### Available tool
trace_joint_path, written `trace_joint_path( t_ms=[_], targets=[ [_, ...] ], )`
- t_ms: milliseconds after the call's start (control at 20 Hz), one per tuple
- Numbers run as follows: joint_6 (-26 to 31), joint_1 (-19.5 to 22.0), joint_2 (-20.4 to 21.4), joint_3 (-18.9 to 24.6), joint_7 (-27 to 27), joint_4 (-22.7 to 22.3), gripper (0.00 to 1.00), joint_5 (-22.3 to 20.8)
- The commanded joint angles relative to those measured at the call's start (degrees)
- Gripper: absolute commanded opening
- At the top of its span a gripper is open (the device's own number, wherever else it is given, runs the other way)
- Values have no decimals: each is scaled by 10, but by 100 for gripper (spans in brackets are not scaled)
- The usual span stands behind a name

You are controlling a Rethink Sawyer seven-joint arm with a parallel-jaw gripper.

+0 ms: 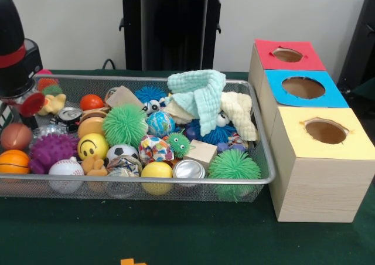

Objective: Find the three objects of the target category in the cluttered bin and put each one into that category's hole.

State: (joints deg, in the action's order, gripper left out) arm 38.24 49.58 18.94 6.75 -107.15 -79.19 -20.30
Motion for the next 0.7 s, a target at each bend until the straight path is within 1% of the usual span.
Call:
trace_joint_path(
  t_ms=[50,250,400,450,500,700],
  targets=[
    [-104,50,-122,59,113,54,100,-76],
    [-104,58,-113,66,110,44,100,-81],
    [-88,63,-106,71,114,43,100,-81],
    [-84,61,-97,68,110,39,100,-83],
    [-71,60,-86,66,106,33,100,-80],
    [-15,56,-8,62,100,-10,100,-62]
  ],
)
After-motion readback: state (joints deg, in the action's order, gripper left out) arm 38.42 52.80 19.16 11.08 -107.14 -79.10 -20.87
